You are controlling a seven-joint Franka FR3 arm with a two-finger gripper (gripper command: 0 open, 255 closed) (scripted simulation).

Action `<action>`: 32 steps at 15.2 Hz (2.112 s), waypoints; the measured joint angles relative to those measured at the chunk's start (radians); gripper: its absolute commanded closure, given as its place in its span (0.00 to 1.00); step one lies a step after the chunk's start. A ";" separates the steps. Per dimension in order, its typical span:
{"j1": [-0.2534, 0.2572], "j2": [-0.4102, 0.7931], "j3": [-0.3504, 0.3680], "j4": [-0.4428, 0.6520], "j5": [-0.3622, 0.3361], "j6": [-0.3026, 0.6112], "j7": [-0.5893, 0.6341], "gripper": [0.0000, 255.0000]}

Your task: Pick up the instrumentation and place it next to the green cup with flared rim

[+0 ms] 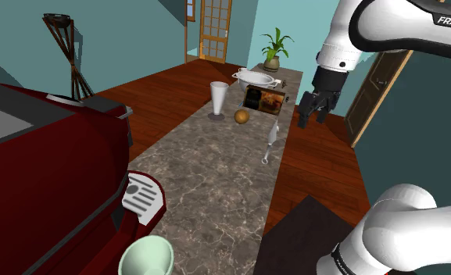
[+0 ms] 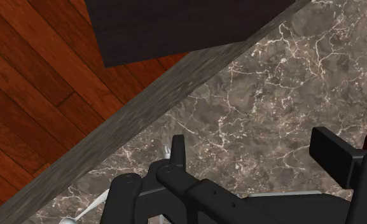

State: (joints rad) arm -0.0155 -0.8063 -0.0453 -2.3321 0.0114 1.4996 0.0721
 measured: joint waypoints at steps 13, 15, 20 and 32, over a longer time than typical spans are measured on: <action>-0.182 -0.030 0.152 -0.410 0.014 0.696 0.434 0.00; -0.230 0.010 0.189 -0.458 0.006 0.839 0.520 0.00; -0.408 0.170 0.354 -0.519 -0.044 1.195 0.797 0.00; -0.597 0.365 0.490 -0.511 -0.135 1.437 0.930 0.00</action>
State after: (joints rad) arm -0.6125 -0.4410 0.4444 -2.8432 -0.1239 2.9364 1.0021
